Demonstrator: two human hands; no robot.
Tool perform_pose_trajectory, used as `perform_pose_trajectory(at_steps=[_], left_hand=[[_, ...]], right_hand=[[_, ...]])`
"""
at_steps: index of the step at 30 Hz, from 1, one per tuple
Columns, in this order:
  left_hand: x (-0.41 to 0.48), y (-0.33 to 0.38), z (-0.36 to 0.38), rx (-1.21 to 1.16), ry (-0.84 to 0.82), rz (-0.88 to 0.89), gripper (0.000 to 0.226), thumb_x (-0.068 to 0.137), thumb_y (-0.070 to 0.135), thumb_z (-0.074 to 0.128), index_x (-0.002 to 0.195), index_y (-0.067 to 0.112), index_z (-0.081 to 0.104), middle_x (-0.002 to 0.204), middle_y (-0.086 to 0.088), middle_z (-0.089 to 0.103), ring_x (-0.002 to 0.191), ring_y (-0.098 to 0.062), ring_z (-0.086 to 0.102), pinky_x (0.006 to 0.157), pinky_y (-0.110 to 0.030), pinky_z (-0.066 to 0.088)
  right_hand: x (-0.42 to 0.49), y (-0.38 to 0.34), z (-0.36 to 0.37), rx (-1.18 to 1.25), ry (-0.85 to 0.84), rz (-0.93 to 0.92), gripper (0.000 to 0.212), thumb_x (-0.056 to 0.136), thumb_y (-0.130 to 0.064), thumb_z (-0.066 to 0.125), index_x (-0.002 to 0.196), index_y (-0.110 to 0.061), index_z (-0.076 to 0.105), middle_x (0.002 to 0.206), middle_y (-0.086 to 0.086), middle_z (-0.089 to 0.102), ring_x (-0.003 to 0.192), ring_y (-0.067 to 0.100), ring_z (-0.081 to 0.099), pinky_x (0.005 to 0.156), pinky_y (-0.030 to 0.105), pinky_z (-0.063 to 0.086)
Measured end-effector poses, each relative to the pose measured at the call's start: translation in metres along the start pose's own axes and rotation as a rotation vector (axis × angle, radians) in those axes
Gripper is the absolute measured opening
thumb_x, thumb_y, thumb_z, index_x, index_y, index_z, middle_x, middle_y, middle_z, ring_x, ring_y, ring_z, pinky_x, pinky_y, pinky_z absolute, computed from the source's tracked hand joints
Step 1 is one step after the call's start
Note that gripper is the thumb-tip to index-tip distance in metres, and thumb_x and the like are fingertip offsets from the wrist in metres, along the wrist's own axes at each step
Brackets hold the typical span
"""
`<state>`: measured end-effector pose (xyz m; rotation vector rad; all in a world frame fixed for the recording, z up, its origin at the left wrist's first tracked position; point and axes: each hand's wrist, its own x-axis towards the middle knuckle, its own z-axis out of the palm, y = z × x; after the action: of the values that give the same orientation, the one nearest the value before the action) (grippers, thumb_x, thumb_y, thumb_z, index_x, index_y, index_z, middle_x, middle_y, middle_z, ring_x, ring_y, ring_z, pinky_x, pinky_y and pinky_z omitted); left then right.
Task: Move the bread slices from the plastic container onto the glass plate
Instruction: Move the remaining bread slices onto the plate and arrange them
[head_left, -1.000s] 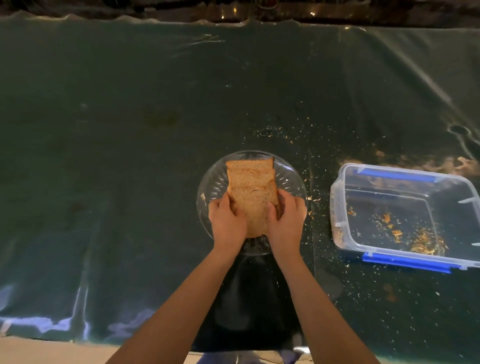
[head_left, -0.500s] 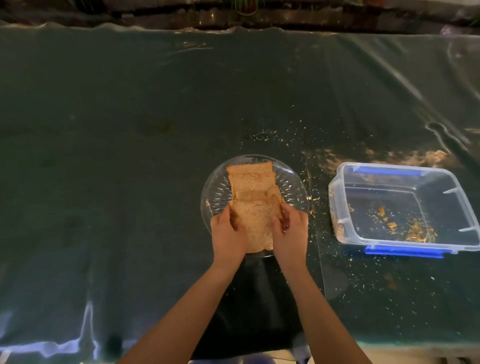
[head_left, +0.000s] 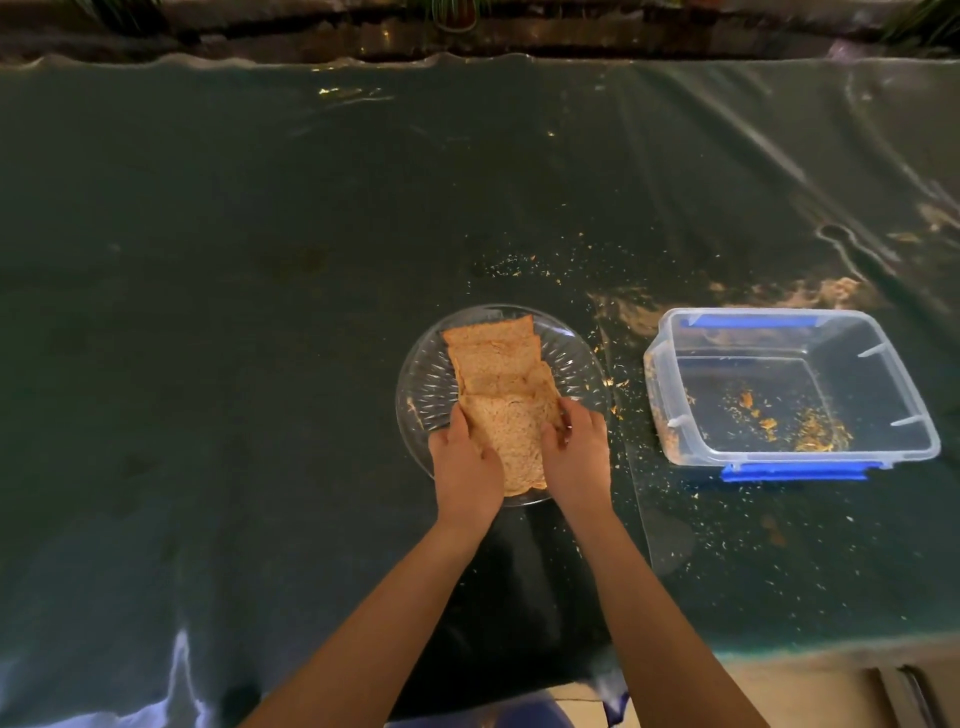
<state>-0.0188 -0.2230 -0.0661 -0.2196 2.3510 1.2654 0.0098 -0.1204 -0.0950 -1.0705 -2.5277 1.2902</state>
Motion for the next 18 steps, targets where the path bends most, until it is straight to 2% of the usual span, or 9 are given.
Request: perform_pose_trajectory(at_steps=[6, 10, 15, 18], left_hand=[[0.0028, -0.0006, 0.0016, 0.035, -0.021, -0.008, 0.07, 0.092, 0.005, 0.046, 0.153, 0.023, 0.016, 0.142, -0.012, 0.034, 0.124, -0.027, 0.048, 0.108, -0.042, 0.041], [0.0009, 0.0002, 0.0029, 0.062, -0.028, 0.003, 0.074, 0.09, 0.006, 0.049, 0.153, 0.023, 0.013, 0.139, -0.01, 0.033, 0.123, -0.028, 0.047, 0.105, -0.042, 0.043], [-0.0004, -0.0008, 0.0051, 0.171, -0.085, -0.051, 0.079, 0.087, 0.011, 0.049, 0.153, 0.019, 0.007, 0.14, -0.013, 0.028, 0.131, -0.028, 0.03, 0.11, -0.043, 0.037], [-0.0006, -0.0025, 0.0021, 0.174, -0.059, -0.032, 0.074, 0.088, 0.008, 0.047, 0.153, 0.018, 0.011, 0.138, -0.015, 0.033, 0.13, -0.029, 0.034, 0.111, -0.043, 0.035]], right_hand=[[-0.003, 0.0009, -0.0052, -0.016, -0.025, -0.042, 0.046, 0.091, -0.015, 0.054, 0.135, -0.007, 0.044, 0.13, 0.015, 0.047, 0.108, 0.025, 0.053, 0.085, 0.022, 0.036], [-0.008, -0.0006, -0.0058, -0.013, 0.042, -0.061, 0.045, 0.09, -0.013, 0.055, 0.134, -0.009, 0.046, 0.127, 0.011, 0.047, 0.095, 0.013, 0.051, 0.082, 0.021, 0.04], [-0.0032, -0.0005, -0.0073, -0.074, -0.023, -0.026, 0.045, 0.092, -0.015, 0.051, 0.136, -0.008, 0.042, 0.132, 0.014, 0.043, 0.115, 0.027, 0.051, 0.095, 0.031, 0.043], [-0.0003, -0.0014, -0.0097, -0.084, -0.045, -0.057, 0.044, 0.092, -0.013, 0.049, 0.136, -0.01, 0.042, 0.128, 0.014, 0.044, 0.11, 0.024, 0.05, 0.09, 0.026, 0.041]])
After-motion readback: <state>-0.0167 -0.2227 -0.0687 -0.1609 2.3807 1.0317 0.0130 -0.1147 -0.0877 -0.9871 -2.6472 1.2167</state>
